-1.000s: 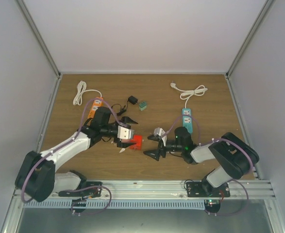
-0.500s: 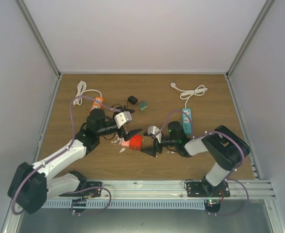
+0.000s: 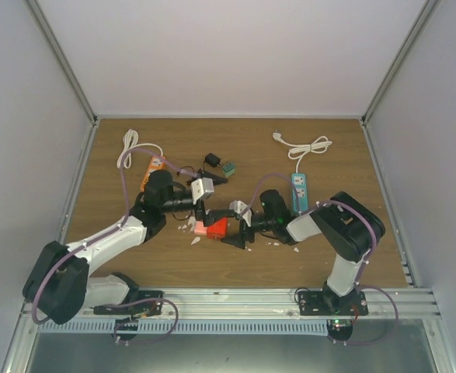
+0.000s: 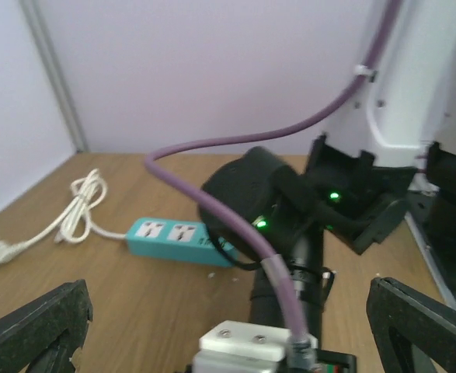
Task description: Insert the plug
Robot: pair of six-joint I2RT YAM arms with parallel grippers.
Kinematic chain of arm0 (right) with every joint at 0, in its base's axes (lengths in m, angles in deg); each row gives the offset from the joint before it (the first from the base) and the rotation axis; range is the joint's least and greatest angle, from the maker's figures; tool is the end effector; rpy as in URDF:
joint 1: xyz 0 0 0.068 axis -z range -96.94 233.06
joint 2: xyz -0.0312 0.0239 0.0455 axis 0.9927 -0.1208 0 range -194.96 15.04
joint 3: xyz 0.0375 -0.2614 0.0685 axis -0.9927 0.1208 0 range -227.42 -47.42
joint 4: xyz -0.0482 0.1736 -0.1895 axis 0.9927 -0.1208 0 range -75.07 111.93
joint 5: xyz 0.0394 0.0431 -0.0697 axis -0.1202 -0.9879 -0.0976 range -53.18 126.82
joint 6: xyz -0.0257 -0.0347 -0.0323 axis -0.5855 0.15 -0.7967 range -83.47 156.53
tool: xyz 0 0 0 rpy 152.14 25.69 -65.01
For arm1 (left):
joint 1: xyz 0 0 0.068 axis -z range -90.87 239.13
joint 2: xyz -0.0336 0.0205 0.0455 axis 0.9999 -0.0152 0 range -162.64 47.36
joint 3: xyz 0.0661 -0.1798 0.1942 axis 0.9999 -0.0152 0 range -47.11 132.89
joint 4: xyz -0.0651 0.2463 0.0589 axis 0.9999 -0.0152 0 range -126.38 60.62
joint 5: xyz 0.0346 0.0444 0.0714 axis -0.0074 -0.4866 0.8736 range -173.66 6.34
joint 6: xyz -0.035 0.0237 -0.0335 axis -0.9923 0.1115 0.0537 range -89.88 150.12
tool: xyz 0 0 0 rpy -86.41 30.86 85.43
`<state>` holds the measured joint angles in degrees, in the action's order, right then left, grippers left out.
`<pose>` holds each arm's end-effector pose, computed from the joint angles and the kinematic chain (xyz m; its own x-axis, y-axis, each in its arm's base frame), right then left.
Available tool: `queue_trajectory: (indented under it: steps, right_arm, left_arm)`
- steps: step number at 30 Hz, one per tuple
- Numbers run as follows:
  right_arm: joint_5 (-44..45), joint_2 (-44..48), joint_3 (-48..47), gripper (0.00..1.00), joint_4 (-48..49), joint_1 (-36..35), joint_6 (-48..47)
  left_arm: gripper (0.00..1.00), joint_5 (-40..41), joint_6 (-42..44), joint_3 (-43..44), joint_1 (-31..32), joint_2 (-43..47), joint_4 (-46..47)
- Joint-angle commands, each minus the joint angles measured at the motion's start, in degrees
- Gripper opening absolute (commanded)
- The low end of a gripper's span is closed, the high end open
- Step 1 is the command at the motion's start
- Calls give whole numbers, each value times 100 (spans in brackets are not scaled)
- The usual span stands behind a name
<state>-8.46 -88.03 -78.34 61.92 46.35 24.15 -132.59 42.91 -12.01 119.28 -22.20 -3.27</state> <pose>0.2220 0.1970 0.1031 -0.2232 -0.3547 -0.9079 -0.9733 0.1315 0.1879 0.2115 -0.1538 0.2575 0.0933 0.1141 -0.9891 0.9786 0.1725 0.1122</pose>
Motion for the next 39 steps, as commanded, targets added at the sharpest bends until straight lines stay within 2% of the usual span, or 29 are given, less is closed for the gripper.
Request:
queue_trajectory:
  steps: [1, 3, 4, 6, 8, 11, 12, 15, 17, 20, 23, 25, 26, 31, 39]
  right_arm:
    - [-28, -75, -102, 100, -62, -56, -216]
    - [-17, -86, -159, 100, -170, -57, -269]
    - [-4, -97, -193, 100, -224, -60, -298]
    - [-12, -131, -261, 99, -302, -62, -340]
    - [-57, -178, -316, 97, -318, -56, -360]
    - [-113, -290, -421, 93, -338, -56, -345]
    - [-121, -334, -458, 92, -334, -58, -332]
    - [-69, -419, -507, 87, -317, -60, -258]
    - [-4, -418, -484, 82, -272, -63, -175]
    - [269, -363, -360, 73, -98, -85, 55]
    - [748, -337, -232, 56, 139, -100, 409]
    - [1006, -315, -134, 43, 357, -114, 640]
    - [1088, -307, -77, 39, 488, -121, 754]
    - [1607, -225, 85, 36, 822, -280, 1104]
    - [2086, -260, 51, 38, 808, -429, 1194]
  left_arm:
    - [99, 1135, -479, -249, 25, 107, 1347]
    - [99, 2228, -731, -825, 52, 502, 2161]
    - [99, 2760, -773, -968, 52, 713, 2264]
    - [99, 3522, -807, -1027, 52, 1008, 2047]
    - [99, 3868, -882, -965, 48, 1054, 1852]
    - [99, 4961, -2056, -521, -41, 790, 974]
    - [99, 5106, -2270, -331, -171, 654, 796]
    - [99, 4695, -2793, -67, -563, 374, 613]
    - [99, 4836, -2898, 54, -564, 305, 456]
    - [99, 5501, -2924, -248, -518, 413, 628]
    - [99, 5956, -2975, -603, -511, 554, 712]
    - [99, 6022, -2997, -565, -515, 479, 418]
    - [99, 6046, -3038, -496, -506, 398, 235]
    - [99, 6500, -3295, 46, -332, -94, -767]
    - [99, 6758, -3085, 666, 117, -739, -1435]
